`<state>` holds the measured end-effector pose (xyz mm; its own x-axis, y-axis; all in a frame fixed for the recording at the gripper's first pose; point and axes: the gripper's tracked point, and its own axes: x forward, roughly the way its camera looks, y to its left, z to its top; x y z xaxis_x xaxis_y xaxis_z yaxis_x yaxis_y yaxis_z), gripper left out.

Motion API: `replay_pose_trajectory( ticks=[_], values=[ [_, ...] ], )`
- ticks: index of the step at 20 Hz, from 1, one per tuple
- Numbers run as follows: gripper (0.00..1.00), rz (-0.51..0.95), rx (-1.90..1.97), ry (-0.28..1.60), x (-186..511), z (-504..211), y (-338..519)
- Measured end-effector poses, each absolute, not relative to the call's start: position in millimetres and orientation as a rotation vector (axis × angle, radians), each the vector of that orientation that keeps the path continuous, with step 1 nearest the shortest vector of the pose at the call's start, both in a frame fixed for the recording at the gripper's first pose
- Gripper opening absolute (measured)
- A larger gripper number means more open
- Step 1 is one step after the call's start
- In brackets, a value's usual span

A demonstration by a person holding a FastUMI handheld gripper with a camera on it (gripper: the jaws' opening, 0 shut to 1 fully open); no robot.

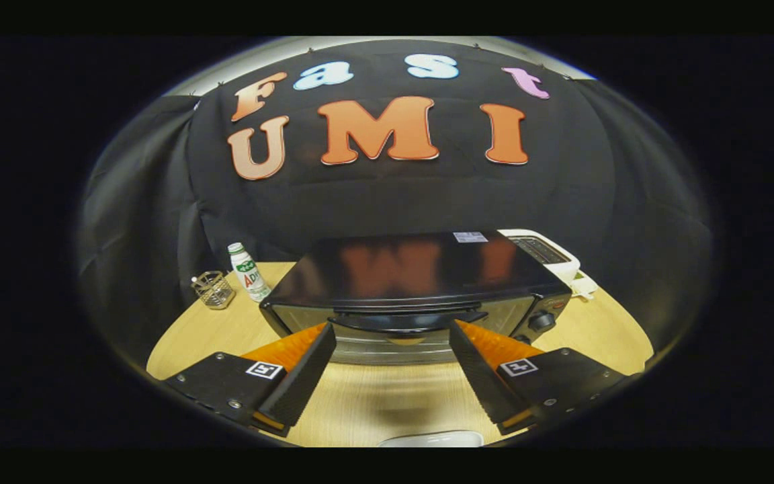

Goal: Open the toaster oven, put the food inside, and close the toaster oven door.

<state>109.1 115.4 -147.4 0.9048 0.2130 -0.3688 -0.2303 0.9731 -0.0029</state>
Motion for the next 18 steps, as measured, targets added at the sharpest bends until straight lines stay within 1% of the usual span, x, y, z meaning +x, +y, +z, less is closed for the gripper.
replay_pose_trajectory(
  ticks=[4, 12, 14, 18],
  values=[
    [1.00, 0.227, -0.064, 0.328, 97, -99, 119],
    [1.00, 0.255, -0.086, 0.166, 49, 31, 128],
    [1.00, 0.265, -0.092, 0.139, 36, 47, 130],
    [1.00, 0.266, -0.100, 0.116, 13, 56, 130]
  ],
)
